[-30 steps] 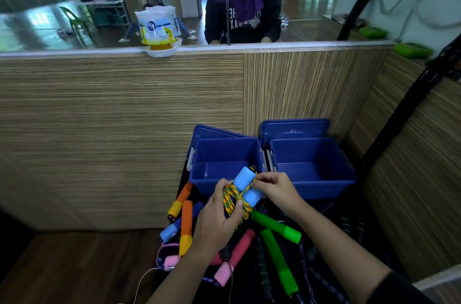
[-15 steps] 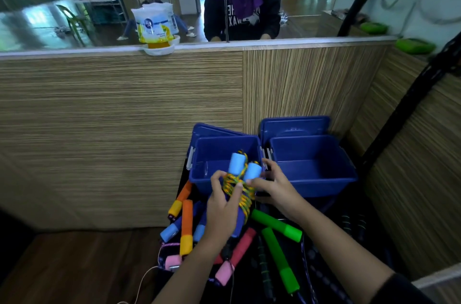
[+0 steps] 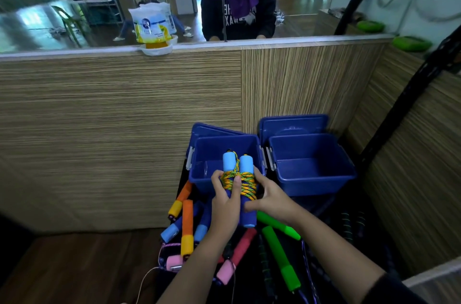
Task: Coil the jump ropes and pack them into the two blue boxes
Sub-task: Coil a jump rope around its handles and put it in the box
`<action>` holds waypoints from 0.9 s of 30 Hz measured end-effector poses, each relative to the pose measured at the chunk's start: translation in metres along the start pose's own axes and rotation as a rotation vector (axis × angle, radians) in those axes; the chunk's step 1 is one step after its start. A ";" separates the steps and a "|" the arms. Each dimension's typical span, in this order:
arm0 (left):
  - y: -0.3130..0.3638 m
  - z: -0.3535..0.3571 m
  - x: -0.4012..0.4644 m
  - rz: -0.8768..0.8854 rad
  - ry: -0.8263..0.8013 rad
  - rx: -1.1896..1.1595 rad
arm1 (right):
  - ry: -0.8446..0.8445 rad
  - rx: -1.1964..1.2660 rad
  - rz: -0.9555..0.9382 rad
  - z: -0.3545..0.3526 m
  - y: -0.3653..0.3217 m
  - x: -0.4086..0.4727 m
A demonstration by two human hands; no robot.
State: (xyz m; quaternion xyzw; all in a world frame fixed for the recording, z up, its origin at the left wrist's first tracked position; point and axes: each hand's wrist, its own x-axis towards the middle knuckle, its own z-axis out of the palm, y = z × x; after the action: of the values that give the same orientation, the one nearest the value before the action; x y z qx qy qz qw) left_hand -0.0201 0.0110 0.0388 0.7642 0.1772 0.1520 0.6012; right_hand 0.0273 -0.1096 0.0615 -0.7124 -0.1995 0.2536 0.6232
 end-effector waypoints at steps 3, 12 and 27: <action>0.000 0.000 -0.001 0.000 0.009 -0.012 | 0.043 -0.113 -0.054 0.004 0.000 -0.001; 0.005 -0.009 0.003 -0.072 -0.004 -0.094 | -0.131 -0.514 -0.051 0.004 -0.001 -0.008; -0.008 -0.016 0.015 -0.029 -0.050 -0.022 | -0.027 -0.460 -0.037 0.009 0.002 0.011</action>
State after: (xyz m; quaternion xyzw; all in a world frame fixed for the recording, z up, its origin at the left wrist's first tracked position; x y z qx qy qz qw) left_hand -0.0152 0.0335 0.0352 0.7584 0.1715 0.1262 0.6161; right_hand 0.0308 -0.0959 0.0574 -0.8284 -0.2736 0.1996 0.4462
